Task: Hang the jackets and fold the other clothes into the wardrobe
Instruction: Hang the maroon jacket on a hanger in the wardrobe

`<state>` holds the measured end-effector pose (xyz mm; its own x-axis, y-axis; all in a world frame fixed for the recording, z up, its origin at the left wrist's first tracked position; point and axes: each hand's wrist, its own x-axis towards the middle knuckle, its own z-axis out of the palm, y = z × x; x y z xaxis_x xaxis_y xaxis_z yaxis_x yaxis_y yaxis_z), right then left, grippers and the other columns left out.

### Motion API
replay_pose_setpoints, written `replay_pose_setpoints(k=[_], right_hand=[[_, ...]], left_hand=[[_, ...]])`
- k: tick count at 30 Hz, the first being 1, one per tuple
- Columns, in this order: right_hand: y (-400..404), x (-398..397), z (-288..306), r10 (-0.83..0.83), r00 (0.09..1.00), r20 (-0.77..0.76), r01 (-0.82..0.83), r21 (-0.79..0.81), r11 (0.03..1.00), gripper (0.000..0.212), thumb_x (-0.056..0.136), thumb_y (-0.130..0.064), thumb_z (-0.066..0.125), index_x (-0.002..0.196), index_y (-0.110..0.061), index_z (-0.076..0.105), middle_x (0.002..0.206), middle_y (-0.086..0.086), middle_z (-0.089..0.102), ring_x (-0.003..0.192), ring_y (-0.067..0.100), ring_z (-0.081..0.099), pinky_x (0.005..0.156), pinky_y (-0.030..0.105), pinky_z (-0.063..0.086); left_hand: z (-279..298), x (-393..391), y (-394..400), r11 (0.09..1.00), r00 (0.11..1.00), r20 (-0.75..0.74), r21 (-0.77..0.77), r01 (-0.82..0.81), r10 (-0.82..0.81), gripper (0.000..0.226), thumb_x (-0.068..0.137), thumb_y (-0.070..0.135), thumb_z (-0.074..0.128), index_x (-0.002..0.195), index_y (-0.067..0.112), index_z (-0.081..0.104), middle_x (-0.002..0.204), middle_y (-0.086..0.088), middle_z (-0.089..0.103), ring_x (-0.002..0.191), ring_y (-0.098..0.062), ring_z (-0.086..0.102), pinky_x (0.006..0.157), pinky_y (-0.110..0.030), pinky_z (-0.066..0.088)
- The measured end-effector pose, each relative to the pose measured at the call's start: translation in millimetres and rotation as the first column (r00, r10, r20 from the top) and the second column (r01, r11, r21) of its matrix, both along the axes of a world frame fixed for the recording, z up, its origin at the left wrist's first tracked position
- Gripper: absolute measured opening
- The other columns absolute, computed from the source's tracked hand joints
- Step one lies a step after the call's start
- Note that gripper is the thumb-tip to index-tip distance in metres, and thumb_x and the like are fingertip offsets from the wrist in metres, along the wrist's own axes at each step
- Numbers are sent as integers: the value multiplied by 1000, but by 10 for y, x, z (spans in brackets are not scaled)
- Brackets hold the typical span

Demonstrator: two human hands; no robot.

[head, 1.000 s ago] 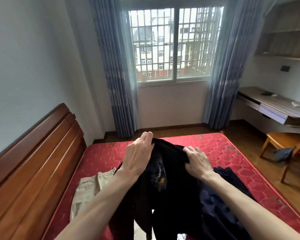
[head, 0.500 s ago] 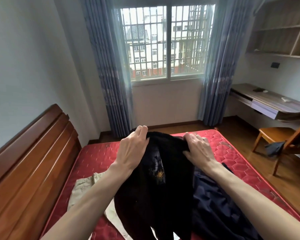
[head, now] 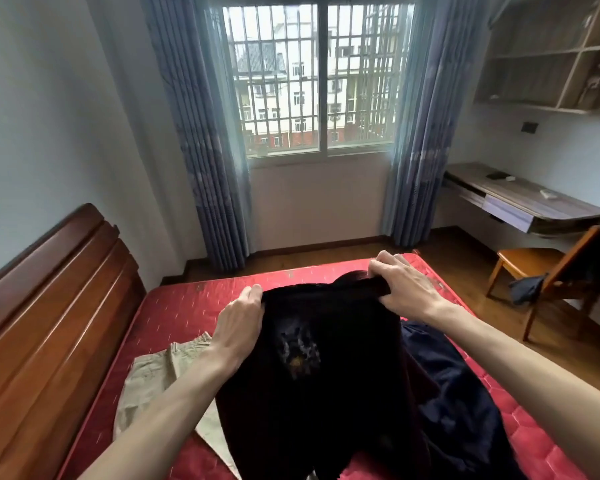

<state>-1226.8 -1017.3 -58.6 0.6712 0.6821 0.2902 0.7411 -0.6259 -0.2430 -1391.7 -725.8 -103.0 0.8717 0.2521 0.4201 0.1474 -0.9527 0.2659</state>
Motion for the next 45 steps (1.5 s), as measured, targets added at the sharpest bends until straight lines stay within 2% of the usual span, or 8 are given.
replay_pose_setpoints(k=[5, 11, 14, 19, 28, 33, 38, 45], right_hand=[[-315, -74, -64, 238, 971, 36, -239, 24, 971, 23, 89, -33, 80, 90, -33, 57, 96, -11, 53, 91, 11, 40, 80, 21, 32], [-572, -291, -146, 260, 959, 110, -277, 188, 942, 19, 88, -15, 80, 90, -17, 61, 96, -9, 56, 87, 20, 53, 75, 40, 50], [-674, -397, -93, 232, 973, 17, -230, 220, 948, 24, 92, -16, 77, 111, -22, 63, 106, -15, 57, 96, 14, 61, 80, 33, 54], [-906, -599, -49, -30, 997, -78, 51, 284, 958, 24, 92, -12, 78, 105, -29, 68, 97, -21, 64, 92, 5, 65, 78, 18, 46], [-1449, -1333, 265, -397, 886, -239, 455, 608, 651, 22, 88, -35, 82, 75, -28, 67, 72, -5, 69, 68, 10, 68, 60, 19, 51], [-2025, -1795, 371, -457, 820, -346, 565, 619, 545, 26, 86, -34, 84, 70, -22, 69, 65, -5, 68, 61, 9, 67, 54, 18, 49], [-2664, -2346, 478, -574, 751, -327, 634, 602, 486, 43, 72, -67, 84, 69, -26, 68, 64, -4, 68, 59, 7, 66, 53, 17, 49], [-3585, -2975, 607, -755, 622, -207, 704, 570, 424, 28, 78, -46, 78, 67, -32, 57, 61, -13, 59, 56, 3, 55, 56, 15, 41]], left_hand=[[50, 140, -281, 982, 993, 116, -180, 49, -28, 3, 104, 12, 54, 101, 10, 54, 79, 2, 64, 69, -23, 67, 59, -32, 45], [186, 366, -553, 900, 958, 280, -401, 169, -55, 8, 102, 20, 58, 95, 22, 54, 68, 9, 64, 63, -4, 64, 55, -16, 45], [312, 495, -644, 853, 937, 341, -465, 236, -73, 8, 98, 21, 60, 91, 24, 56, 68, 12, 65, 70, 2, 64, 57, -9, 40], [395, 655, -856, 809, 925, 350, -496, 316, -147, 9, 96, 28, 63, 88, 25, 61, 71, 14, 66, 73, 1, 63, 60, -14, 41], [270, 749, -1539, 780, 860, 295, -370, 504, -416, 34, 98, 55, 48, 87, 26, 61, 76, 14, 64, 69, -7, 56, 62, -31, 37], [348, 690, -2267, 627, 779, 306, -467, 623, -547, 43, 92, 58, 54, 67, 23, 55, 63, 17, 62, 56, -2, 58, 55, -29, 35], [518, 623, -3096, 504, 710, 330, -526, 685, -622, 47, 89, 55, 55, 65, 15, 55, 56, 7, 59, 55, -10, 58, 56, -36, 43], [759, 356, -4330, 399, 638, 326, -564, 723, -697, 42, 86, 61, 50, 78, 25, 70, 67, 10, 68, 67, -6, 64, 65, -34, 47]])
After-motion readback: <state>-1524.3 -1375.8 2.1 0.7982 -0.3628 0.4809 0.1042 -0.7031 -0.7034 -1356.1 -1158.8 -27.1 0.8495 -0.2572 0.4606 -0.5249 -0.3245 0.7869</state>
